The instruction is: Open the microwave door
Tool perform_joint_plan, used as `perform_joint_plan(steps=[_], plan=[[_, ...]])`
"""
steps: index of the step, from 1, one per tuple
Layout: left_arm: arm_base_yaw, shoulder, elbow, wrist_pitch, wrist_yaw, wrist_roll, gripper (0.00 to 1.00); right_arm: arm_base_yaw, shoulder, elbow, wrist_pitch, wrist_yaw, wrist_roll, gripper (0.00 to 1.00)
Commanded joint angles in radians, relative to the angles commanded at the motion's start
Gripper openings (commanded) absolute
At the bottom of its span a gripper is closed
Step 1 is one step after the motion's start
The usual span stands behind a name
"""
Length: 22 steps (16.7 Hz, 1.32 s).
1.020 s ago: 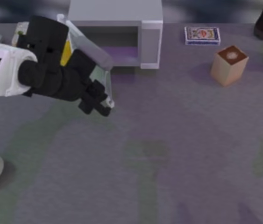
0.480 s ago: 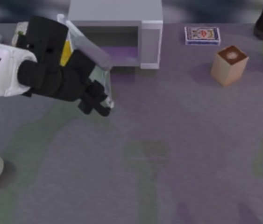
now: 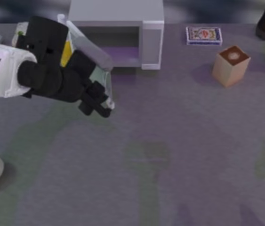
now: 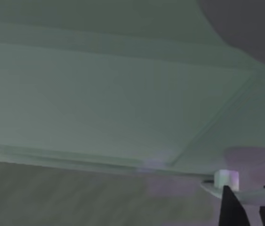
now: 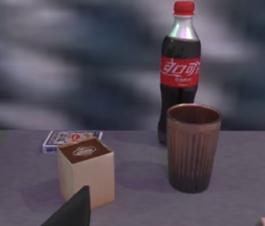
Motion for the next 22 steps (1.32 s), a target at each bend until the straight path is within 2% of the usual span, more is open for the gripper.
perform_joint_plan(steps=[11,22], plan=[[0.034,-0.006,-0.002,-0.033,0.055,0.081,0.0,0.0,0.0,0.0,0.0,0.0,0.0,1.0],[0.035,-0.006,-0.002,-0.034,0.056,0.083,0.0,0.0,0.0,0.0,0.0,0.0,0.0,1.0]])
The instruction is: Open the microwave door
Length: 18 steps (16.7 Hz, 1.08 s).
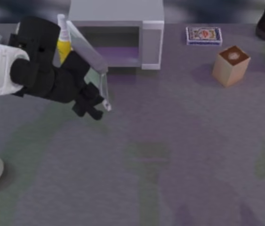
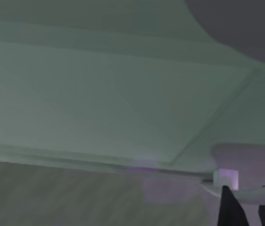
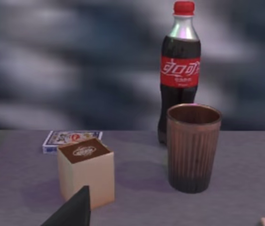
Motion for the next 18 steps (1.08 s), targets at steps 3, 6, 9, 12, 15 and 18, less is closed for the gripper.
perform_joint_plan(steps=[3,6,9,12,15,18], plan=[[0.0,0.0,0.0,0.0,0.0,0.0,0.0,0.0,0.0,0.0,0.0,0.0,0.0,1.0],[0.0,0.0,0.0,0.0,0.0,0.0,0.0,0.0,0.0,0.0,0.0,0.0,0.0,1.0],[0.0,0.0,0.0,0.0,0.0,0.0,0.0,0.0,0.0,0.0,0.0,0.0,0.0,1.0],[0.0,0.0,0.0,0.0,0.0,0.0,0.0,0.0,0.0,0.0,0.0,0.0,0.0,1.0],[-0.006,0.0,-0.004,-0.001,0.006,-0.004,0.0,0.0,0.0,0.0,0.0,0.0,0.0,1.0],[0.005,0.002,-0.003,-0.014,0.018,0.022,0.0,0.0,0.0,0.0,0.0,0.0,0.0,1.0]])
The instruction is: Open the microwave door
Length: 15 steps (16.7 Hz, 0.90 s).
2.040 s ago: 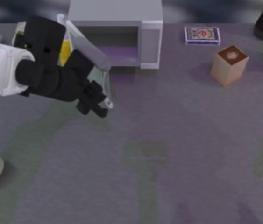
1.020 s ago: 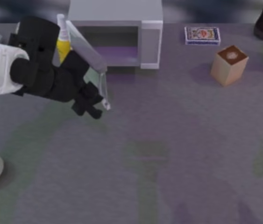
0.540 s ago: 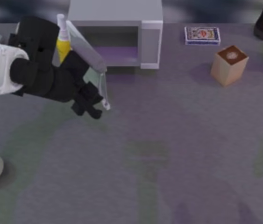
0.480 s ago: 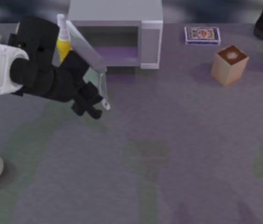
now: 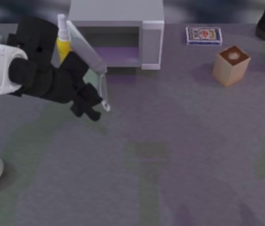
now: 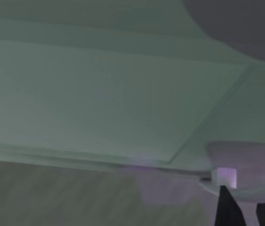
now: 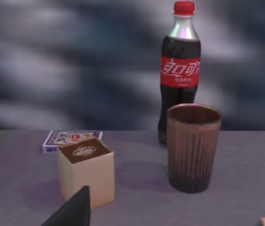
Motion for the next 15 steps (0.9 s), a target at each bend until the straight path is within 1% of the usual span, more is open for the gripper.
perform_joint_plan(steps=[6,15], plan=[[0.032,-0.003,0.009,-0.03,0.038,0.07,0.0,0.0,0.0,0.0,0.0,0.0,0.0,1.0],[0.032,-0.003,0.009,-0.03,0.038,0.07,0.0,0.0,0.0,0.0,0.0,0.0,0.0,1.0]])
